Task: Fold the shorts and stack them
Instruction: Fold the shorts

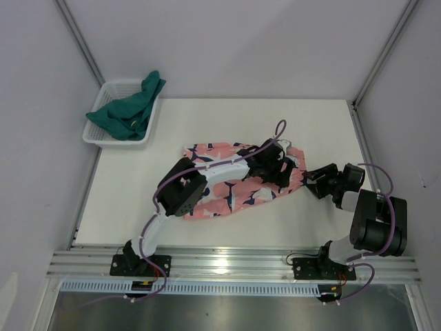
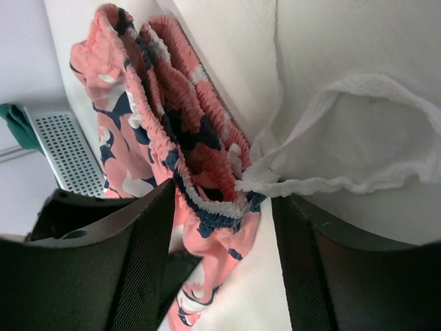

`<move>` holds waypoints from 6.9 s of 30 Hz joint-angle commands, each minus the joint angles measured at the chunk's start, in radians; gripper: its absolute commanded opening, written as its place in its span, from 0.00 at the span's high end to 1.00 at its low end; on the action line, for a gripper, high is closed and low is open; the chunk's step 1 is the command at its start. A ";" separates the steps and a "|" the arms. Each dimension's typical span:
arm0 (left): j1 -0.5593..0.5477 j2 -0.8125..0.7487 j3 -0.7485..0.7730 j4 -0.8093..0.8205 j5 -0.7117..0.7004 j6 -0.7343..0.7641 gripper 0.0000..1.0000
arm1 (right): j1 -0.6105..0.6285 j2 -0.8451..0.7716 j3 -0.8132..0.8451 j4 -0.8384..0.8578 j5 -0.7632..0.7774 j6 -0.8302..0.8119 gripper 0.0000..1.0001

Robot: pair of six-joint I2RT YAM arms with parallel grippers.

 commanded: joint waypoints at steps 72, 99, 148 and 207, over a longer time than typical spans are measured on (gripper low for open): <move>-0.253 -0.257 -0.553 0.523 -0.526 0.380 1.00 | 0.379 -0.211 0.255 -0.654 0.096 -0.112 0.76; -0.225 -0.412 -0.753 0.657 -0.409 0.258 1.00 | 0.248 0.084 0.126 -0.157 -0.094 -0.185 0.35; 0.286 -0.487 -0.945 0.807 0.093 -0.312 0.55 | 0.345 0.039 0.626 -0.788 0.136 -0.514 1.00; 0.726 -1.019 -1.337 0.465 0.071 -0.253 0.53 | 0.693 0.076 0.821 -0.645 0.147 -0.331 1.00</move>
